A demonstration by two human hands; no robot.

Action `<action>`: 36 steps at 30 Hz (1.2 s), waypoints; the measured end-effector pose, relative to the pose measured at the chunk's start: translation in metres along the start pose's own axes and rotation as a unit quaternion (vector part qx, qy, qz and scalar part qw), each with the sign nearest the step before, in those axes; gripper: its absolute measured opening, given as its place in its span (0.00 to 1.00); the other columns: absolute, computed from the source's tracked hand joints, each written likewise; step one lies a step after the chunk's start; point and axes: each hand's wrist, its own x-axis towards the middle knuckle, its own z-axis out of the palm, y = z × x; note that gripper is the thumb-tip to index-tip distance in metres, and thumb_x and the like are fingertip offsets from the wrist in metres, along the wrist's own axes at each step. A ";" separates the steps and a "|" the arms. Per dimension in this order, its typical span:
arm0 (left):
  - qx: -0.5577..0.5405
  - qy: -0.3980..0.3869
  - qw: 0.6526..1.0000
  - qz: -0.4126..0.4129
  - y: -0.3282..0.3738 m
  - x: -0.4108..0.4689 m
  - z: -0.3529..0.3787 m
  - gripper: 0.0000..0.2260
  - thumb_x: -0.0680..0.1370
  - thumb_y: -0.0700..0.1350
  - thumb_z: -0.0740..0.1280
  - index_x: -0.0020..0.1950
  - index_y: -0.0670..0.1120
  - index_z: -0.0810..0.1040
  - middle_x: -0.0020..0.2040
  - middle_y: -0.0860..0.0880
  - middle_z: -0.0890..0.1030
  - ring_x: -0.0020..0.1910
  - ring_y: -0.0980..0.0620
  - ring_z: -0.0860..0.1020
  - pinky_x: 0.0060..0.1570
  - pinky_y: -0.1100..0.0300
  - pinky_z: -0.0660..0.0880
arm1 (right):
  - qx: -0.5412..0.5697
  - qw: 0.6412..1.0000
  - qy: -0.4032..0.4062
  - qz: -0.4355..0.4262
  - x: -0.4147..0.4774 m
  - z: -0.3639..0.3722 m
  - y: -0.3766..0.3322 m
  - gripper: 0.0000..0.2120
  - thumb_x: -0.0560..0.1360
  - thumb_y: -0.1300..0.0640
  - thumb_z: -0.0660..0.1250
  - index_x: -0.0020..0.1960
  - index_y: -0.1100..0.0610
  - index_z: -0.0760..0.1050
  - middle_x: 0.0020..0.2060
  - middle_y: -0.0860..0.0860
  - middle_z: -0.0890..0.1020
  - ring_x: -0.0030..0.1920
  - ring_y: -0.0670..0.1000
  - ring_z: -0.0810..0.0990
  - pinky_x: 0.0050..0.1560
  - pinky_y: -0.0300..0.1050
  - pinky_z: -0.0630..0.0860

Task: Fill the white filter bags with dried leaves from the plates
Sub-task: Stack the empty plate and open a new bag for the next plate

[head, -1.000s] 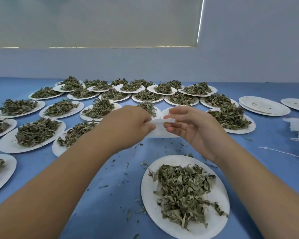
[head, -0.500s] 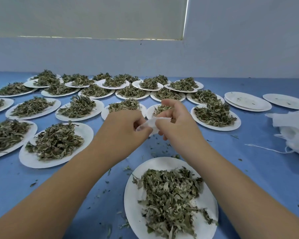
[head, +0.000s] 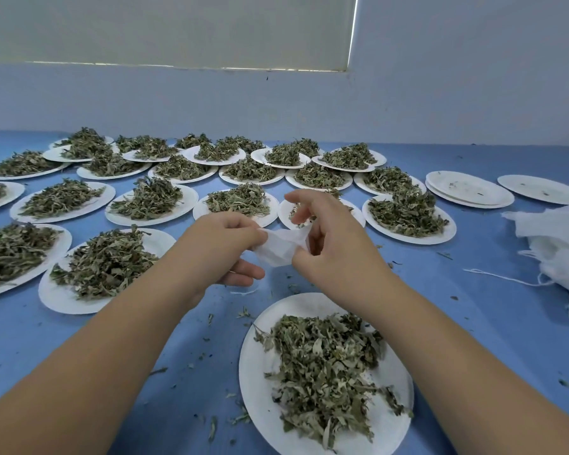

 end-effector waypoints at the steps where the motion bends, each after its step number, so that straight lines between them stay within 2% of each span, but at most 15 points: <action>1: -0.013 -0.001 1.000 -0.008 0.000 0.000 0.001 0.04 0.78 0.43 0.67 0.46 0.43 0.79 0.44 0.47 0.79 0.32 0.47 0.83 0.37 0.51 0.83 | -0.013 1.000 -0.004 -0.011 -0.001 0.000 0.000 0.28 0.71 0.67 0.65 0.66 0.46 0.67 0.50 0.45 0.71 0.36 0.43 0.72 0.41 0.30 0.69; 5: -0.053 -0.011 0.998 -0.026 -0.001 -0.001 0.009 0.02 0.78 0.41 0.67 0.46 0.44 0.77 0.41 0.45 0.81 0.37 0.44 0.85 0.42 0.48 0.83 | -0.004 1.000 0.005 -0.024 -0.001 0.001 -0.003 0.26 0.72 0.66 0.66 0.64 0.44 0.68 0.50 0.44 0.71 0.38 0.46 0.74 0.42 0.31 0.71; 8: -0.067 -0.027 0.997 -0.018 -0.002 -0.002 0.013 0.01 0.77 0.41 0.67 0.46 0.45 0.77 0.38 0.45 0.82 0.32 0.49 0.82 0.40 0.54 0.83 | 0.030 0.999 0.022 -0.013 0.000 0.002 -0.003 0.24 0.73 0.65 0.67 0.60 0.41 0.67 0.49 0.45 0.72 0.35 0.44 0.72 0.39 0.30 0.69; 13: 0.145 0.067 0.982 0.105 -0.008 0.000 0.008 0.04 0.75 0.47 0.68 0.42 0.50 0.79 0.33 0.53 0.76 0.25 0.60 0.69 0.31 0.61 0.66 | 0.120 0.991 0.057 0.026 0.002 0.001 -0.005 0.20 0.72 0.64 0.66 0.58 0.45 0.71 0.48 0.50 0.76 0.32 0.42 0.70 0.36 0.34 0.69; 15: 0.162 0.086 0.975 0.126 -0.007 -0.001 0.005 0.04 0.76 0.48 0.67 0.41 0.50 0.79 0.33 0.54 0.78 0.25 0.61 0.71 0.30 0.60 0.69 | 0.144 0.986 0.071 0.038 0.002 0.000 -0.006 0.19 0.71 0.65 0.67 0.58 0.47 0.73 0.48 0.51 0.76 0.32 0.43 0.70 0.36 0.38 0.71; 17: 0.086 0.061 0.989 0.100 -0.004 -0.002 0.005 0.05 0.77 0.47 0.66 0.44 0.48 0.79 0.38 0.50 0.81 0.30 0.58 0.79 0.37 0.54 0.78 | 0.159 0.983 0.076 0.049 0.002 -0.001 -0.007 0.19 0.71 0.65 0.68 0.58 0.48 0.73 0.47 0.53 0.77 0.32 0.43 0.70 0.37 0.45 0.75; 19: 0.015 0.031 0.998 0.052 -0.003 -0.004 0.008 0.06 0.79 0.48 0.65 0.46 0.47 0.77 0.43 0.47 0.83 0.34 0.52 0.83 0.43 0.51 0.81 | 0.172 0.980 0.075 0.061 0.001 0.000 -0.009 0.19 0.71 0.66 0.68 0.58 0.49 0.74 0.46 0.54 0.77 0.33 0.44 0.70 0.42 0.56 0.79; 21: 0.018 0.029 0.999 0.031 -0.004 -0.004 0.011 0.08 0.80 0.51 0.62 0.49 0.47 0.76 0.45 0.48 0.82 0.33 0.52 0.83 0.44 0.50 0.82 | 0.187 0.977 0.074 0.065 0.000 0.001 -0.012 0.19 0.71 0.66 0.68 0.58 0.50 0.74 0.45 0.52 0.76 0.34 0.45 0.70 0.44 0.60 0.79; 23: -0.003 0.028 0.999 0.019 -0.004 -0.004 0.012 0.09 0.81 0.52 0.61 0.51 0.47 0.75 0.44 0.48 0.82 0.33 0.50 0.83 0.42 0.50 0.83 | 0.188 0.978 0.073 0.060 -0.002 0.002 -0.014 0.19 0.71 0.66 0.69 0.58 0.51 0.74 0.44 0.50 0.75 0.34 0.44 0.70 0.44 0.58 0.79; 27: -0.127 -0.015 0.992 0.022 -0.002 -0.006 0.014 0.07 0.82 0.45 0.61 0.54 0.43 0.76 0.39 0.45 0.84 0.36 0.45 0.83 0.38 0.52 0.82 | 0.190 0.978 0.064 0.054 -0.004 0.002 -0.017 0.20 0.71 0.67 0.69 0.59 0.51 0.74 0.44 0.49 0.75 0.34 0.44 0.70 0.37 0.45 0.75; 29: -0.148 -0.017 0.988 0.042 -0.003 -0.006 0.015 0.06 0.81 0.42 0.62 0.51 0.42 0.77 0.37 0.45 0.82 0.31 0.49 0.80 0.35 0.55 0.79 | 0.195 0.977 0.058 0.062 -0.004 0.000 -0.018 0.20 0.71 0.68 0.68 0.58 0.51 0.75 0.43 0.50 0.75 0.33 0.46 0.71 0.37 0.49 0.78; 31: -0.094 0.006 0.993 0.071 -0.005 -0.005 0.015 0.06 0.81 0.43 0.62 0.46 0.45 0.77 0.31 0.49 0.77 0.26 0.54 0.73 0.30 0.57 0.74 | 0.196 0.977 0.048 0.071 -0.005 -0.003 -0.019 0.19 0.70 0.69 0.67 0.57 0.51 0.75 0.42 0.53 0.75 0.32 0.48 0.73 0.39 0.50 0.80; 33: 0.061 0.059 0.988 0.132 -0.008 -0.004 0.013 0.08 0.80 0.46 0.62 0.43 0.48 0.77 0.29 0.52 0.73 0.25 0.57 0.68 0.28 0.62 0.68 | 0.178 0.980 0.032 0.081 -0.007 -0.007 -0.018 0.19 0.69 0.68 0.66 0.55 0.50 0.75 0.43 0.54 0.77 0.32 0.48 0.76 0.38 0.48 0.81; 35: 0.195 0.117 0.949 0.218 -0.010 -0.006 0.011 0.08 0.81 0.47 0.61 0.43 0.50 0.76 0.32 0.51 0.74 0.25 0.58 0.68 0.25 0.68 0.64 | 0.151 0.984 0.009 0.095 -0.009 -0.011 -0.017 0.19 0.68 0.67 0.66 0.54 0.48 0.74 0.42 0.51 0.78 0.32 0.48 0.78 0.34 0.44 0.79; 36: 0.222 0.127 0.934 0.247 -0.009 -0.007 0.011 0.07 0.80 0.47 0.61 0.44 0.50 0.76 0.34 0.49 0.75 0.27 0.57 0.69 0.24 0.68 0.64 | 0.135 0.986 -0.005 0.102 -0.010 -0.012 -0.016 0.19 0.68 0.66 0.66 0.53 0.48 0.74 0.42 0.50 0.78 0.32 0.47 0.78 0.30 0.40 0.76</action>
